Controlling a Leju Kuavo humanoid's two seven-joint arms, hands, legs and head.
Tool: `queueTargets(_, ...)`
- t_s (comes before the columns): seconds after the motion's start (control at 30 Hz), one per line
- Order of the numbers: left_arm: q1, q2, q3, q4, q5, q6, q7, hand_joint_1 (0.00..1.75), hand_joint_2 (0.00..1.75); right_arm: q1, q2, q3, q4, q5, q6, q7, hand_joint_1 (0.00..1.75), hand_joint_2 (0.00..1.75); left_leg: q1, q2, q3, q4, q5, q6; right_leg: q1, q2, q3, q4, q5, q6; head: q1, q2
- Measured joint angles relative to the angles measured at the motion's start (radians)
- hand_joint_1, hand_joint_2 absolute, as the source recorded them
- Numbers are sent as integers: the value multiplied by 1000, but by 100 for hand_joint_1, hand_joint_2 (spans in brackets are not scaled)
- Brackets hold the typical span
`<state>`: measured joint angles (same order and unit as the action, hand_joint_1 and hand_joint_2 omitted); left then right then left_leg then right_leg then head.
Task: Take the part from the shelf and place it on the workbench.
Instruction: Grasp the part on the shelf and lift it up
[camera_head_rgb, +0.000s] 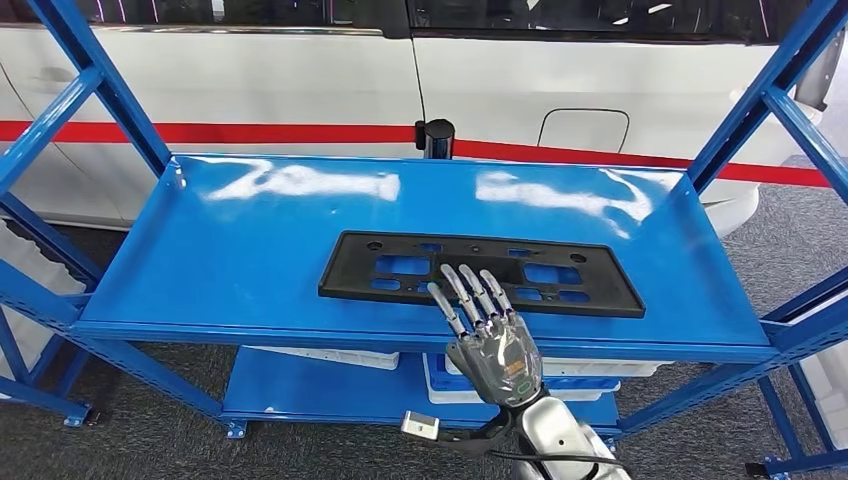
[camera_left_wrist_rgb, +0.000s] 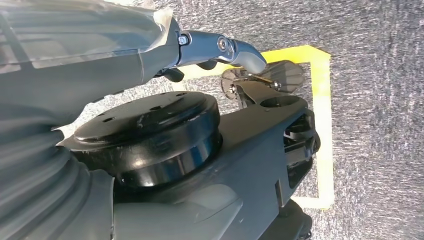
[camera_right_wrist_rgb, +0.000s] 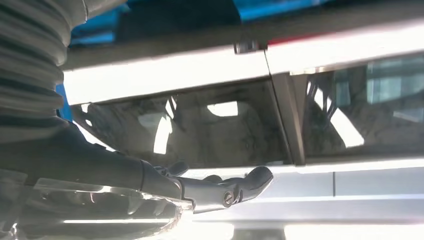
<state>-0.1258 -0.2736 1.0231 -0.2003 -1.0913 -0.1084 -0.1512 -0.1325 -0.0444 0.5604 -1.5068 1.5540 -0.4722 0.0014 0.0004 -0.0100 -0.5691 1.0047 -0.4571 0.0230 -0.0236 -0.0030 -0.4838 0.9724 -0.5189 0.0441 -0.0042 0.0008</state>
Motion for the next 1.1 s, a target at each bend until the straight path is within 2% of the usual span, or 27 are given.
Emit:
queueTargets(0.37, -8, 13, 0, 0, -9, -13, 30, 0, 175, -24, 52, -71, -5, 15, 16, 8, 0, 175, 0, 0, 0, 0, 0, 0, 0, 0, 0, 0, 0, 0, 0, 0)
queueTargets(1.1, -14, 16, 0, 0, -21, -27, 60, 0, 175, -29, 44, -90, 66, 17, 68, 91, 0, 175, 0, 0, 0, 0, 0, 0, 0, 0, 0, 0, 0, 0, 0, 0)
